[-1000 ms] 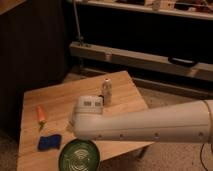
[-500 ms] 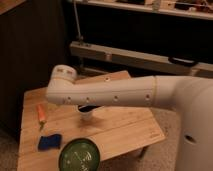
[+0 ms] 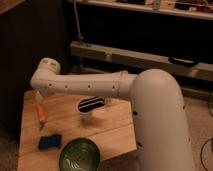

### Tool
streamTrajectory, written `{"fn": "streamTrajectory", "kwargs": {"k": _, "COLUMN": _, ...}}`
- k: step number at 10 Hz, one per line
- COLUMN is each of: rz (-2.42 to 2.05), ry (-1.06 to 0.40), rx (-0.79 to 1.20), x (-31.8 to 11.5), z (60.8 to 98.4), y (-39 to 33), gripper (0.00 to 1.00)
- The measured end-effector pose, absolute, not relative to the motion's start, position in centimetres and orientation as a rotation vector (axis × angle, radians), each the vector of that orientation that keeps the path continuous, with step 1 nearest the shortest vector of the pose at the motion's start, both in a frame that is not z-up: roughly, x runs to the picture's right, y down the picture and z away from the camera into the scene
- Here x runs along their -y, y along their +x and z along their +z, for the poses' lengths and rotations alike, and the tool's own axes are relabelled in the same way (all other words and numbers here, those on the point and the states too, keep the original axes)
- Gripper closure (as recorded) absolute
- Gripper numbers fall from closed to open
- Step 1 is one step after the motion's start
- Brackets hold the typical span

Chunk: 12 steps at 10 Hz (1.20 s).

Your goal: Place the pepper on the white sponge

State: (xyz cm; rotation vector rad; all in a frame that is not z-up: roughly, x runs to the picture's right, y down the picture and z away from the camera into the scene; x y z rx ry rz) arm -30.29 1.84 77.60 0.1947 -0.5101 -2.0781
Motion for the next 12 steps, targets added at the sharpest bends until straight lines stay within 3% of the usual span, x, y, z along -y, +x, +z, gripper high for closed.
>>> {"fn": "streamTrajectory", "kwargs": {"k": 6, "rz": -2.047, "ry": 0.197, "rx": 0.520, "x": -2.1, "z": 78.2, "y": -30.3, "gripper": 0.20}}
{"fn": "streamTrajectory", "kwargs": {"k": 12, "rz": -1.556, "ry": 0.194, "rx": 0.754, "x": -6.7, "z": 76.8, "y": -30.6, "gripper": 0.20}}
